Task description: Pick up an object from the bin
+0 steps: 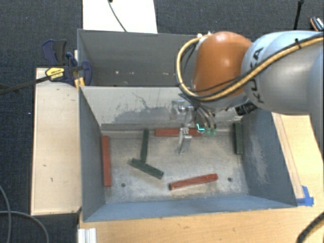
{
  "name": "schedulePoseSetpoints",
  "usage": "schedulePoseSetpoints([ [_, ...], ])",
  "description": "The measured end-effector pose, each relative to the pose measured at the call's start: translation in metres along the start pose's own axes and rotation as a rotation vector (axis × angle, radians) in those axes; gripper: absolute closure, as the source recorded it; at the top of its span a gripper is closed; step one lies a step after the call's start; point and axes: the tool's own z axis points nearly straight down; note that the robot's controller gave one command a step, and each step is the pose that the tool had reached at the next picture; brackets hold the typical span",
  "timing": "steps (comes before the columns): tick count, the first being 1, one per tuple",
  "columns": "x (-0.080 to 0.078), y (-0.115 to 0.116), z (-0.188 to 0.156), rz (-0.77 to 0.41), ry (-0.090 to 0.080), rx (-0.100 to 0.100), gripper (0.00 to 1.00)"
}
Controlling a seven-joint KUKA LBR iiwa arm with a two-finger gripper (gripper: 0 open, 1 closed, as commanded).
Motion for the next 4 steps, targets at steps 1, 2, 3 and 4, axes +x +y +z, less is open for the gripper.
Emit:
schedulePoseSetpoints([
  [1,0.049,-0.041,0.108,-0.018,0.002,0.001,0.00],
  [2,0.038,0.048,0.107,0.197,-0.008,-0.004,0.00],
  [3,0.016,0.133,0.106,0.165,-0.009,-0.006,0.00],
  [4,0.021,0.126,0.111,0.170,0.015,0.008,1.00],
])
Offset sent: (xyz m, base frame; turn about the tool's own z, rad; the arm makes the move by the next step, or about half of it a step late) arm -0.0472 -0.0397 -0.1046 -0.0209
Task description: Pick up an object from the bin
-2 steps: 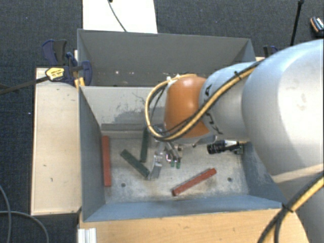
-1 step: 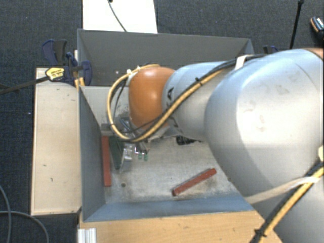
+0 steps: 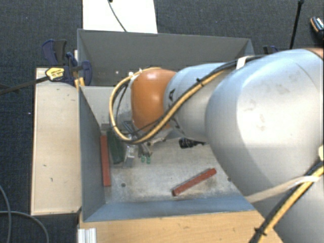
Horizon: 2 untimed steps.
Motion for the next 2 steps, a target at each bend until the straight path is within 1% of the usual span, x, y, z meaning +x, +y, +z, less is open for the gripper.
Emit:
schedulePoseSetpoints([
  [1,-0.0106,-0.0412,-0.1436,-0.172,-0.031,-0.011,1.00],
  [2,-0.0088,-0.0406,-0.1393,-0.175,-0.024,-0.009,0.00],
])
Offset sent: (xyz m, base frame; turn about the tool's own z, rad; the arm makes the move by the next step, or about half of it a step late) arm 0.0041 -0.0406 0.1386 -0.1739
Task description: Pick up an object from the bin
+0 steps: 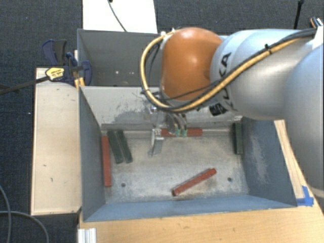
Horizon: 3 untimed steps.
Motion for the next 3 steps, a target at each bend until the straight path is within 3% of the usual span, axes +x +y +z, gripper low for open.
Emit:
schedulePoseSetpoints([
  [1,0.008,-0.087,0.063,0.036,0.007,0.004,0.00],
  [2,0.073,-0.123,0.119,0.185,0.008,0.002,0.00],
  [3,0.093,-0.160,0.135,0.295,-0.001,0.001,0.00],
])
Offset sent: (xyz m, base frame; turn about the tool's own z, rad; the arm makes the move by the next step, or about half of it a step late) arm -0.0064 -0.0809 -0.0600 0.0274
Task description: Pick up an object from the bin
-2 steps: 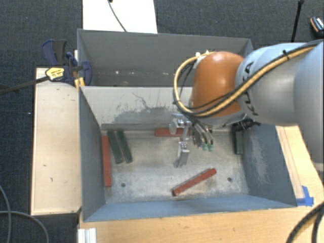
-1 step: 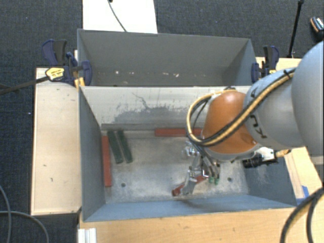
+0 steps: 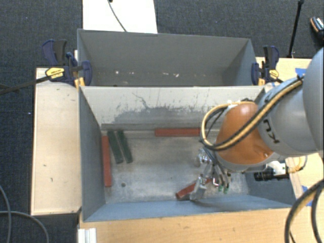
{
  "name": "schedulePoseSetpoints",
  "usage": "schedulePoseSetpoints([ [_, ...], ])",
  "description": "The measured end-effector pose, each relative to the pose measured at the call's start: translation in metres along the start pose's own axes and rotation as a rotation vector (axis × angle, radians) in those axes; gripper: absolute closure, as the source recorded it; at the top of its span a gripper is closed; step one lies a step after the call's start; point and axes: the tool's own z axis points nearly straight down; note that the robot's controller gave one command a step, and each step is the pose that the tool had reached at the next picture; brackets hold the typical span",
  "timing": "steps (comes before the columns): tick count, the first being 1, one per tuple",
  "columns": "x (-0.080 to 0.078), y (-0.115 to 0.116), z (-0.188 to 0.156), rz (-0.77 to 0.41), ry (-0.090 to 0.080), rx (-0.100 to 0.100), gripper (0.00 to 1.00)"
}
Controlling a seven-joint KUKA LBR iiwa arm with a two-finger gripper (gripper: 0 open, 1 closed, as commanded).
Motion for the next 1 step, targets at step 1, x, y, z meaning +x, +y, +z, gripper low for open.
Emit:
schedulePoseSetpoints([
  [1,0.0010,0.0007,0.0002,0.000,0.002,0.000,1.00],
])
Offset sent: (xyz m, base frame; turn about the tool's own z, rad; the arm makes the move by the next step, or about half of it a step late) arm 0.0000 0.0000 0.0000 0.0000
